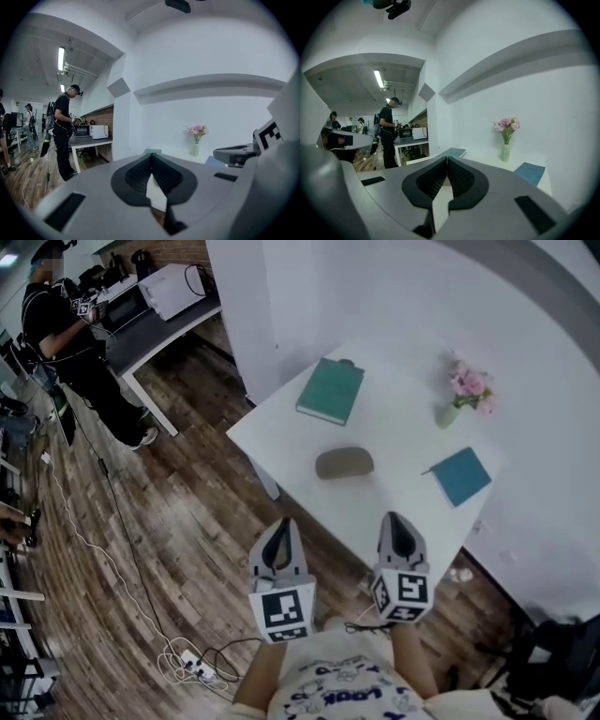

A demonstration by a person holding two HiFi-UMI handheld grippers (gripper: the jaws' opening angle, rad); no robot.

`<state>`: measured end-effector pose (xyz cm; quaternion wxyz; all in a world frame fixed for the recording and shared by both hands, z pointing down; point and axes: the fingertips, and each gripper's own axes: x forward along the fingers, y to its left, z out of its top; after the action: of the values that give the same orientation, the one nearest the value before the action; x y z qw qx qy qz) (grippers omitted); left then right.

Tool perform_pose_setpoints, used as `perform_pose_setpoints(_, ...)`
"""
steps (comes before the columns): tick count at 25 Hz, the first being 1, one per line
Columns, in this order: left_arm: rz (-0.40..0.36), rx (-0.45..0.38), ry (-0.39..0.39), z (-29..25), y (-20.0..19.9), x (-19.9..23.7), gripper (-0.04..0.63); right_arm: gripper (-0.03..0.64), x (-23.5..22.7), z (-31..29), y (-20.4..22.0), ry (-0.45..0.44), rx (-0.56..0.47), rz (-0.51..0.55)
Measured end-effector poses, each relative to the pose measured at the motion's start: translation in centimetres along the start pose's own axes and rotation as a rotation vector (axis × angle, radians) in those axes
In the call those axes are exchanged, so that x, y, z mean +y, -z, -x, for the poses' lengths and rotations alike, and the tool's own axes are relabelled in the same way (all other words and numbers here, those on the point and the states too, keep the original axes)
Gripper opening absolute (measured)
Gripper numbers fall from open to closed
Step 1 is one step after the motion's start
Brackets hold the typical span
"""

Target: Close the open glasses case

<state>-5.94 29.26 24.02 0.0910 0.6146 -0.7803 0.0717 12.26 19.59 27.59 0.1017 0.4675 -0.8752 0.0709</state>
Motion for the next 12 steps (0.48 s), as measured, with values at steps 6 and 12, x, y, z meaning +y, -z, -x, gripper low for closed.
perform_pose_setpoints(6, -0.018, 0.027, 0.084, -6.6, -0.9, 3.0, 0.003, 0.003, 0.5, -6.2, -0.4, 0.076, 0.038, -0.033)
perform_pose_setpoints(12, -0.041, 0.085, 0.18, -11.0, 0.9, 3.4, 0.003, 0.003, 0.4, -9.3, 1.1, 0.144, 0.089, -0.098)
